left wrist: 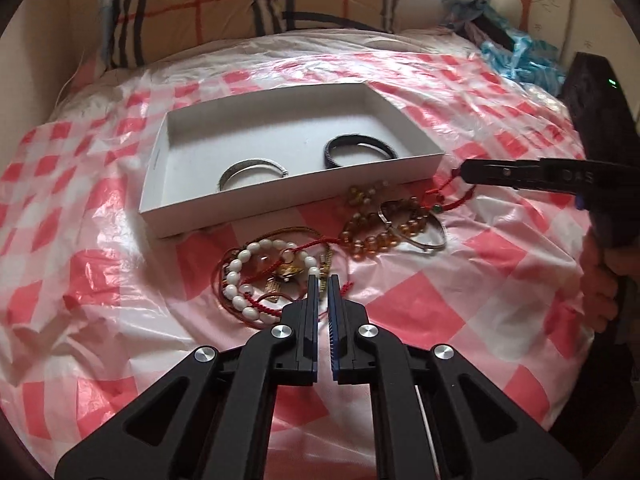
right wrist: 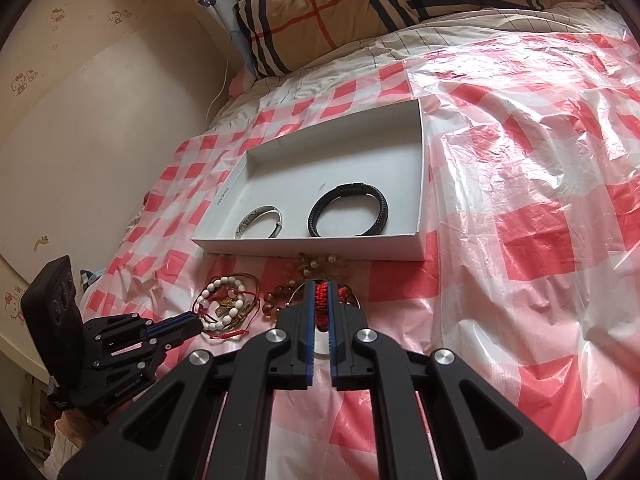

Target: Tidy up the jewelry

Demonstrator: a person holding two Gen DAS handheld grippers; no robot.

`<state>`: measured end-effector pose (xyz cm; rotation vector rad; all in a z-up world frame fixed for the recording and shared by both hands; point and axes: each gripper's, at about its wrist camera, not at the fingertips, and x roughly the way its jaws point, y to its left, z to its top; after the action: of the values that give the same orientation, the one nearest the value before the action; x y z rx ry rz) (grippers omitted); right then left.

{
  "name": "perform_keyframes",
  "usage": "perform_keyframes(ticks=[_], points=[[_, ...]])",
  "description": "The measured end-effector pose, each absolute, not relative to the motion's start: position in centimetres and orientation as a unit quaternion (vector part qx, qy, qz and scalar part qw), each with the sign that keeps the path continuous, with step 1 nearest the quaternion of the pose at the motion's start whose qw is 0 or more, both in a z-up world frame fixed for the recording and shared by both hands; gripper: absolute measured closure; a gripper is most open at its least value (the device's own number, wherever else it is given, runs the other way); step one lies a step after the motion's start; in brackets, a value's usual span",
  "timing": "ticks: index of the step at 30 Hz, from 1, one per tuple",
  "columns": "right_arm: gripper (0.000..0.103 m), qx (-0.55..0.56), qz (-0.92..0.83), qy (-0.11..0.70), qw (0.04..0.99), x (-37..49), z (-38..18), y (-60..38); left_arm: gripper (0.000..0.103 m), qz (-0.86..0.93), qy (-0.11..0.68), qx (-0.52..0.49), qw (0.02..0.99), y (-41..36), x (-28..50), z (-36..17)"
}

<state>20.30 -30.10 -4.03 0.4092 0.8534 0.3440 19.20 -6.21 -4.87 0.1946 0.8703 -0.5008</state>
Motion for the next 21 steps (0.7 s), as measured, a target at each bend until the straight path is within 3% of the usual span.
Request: perform_keyframes(ticks=[3,5,10,21], points=[[0.097,0.196,0.165,0.409,0.876,20.2,-4.1,-30.1,0.092,-0.241,0.411,0.138,0.868,-7.9,18.8,-5.5],[0.097,0.195,0.165,0.411,0.875,20.3,-4.2,-30.1,0.078,-0.234,0.408,0.182,0.863,-9.3,18.5,-6.3],[0.097,0.195,0.164,0.413,0.874,20.4,-4.3,-30.2,0.078,-0.219,0.421,0.223,0.852,-11.0,19.3,-8.0],[0.097,0.199,0.163,0.414,0.873,20.6,-4.5,-30.2,0.079,-0.244,0.441,0.182,0.845,-10.6,19.8,-7.9]])
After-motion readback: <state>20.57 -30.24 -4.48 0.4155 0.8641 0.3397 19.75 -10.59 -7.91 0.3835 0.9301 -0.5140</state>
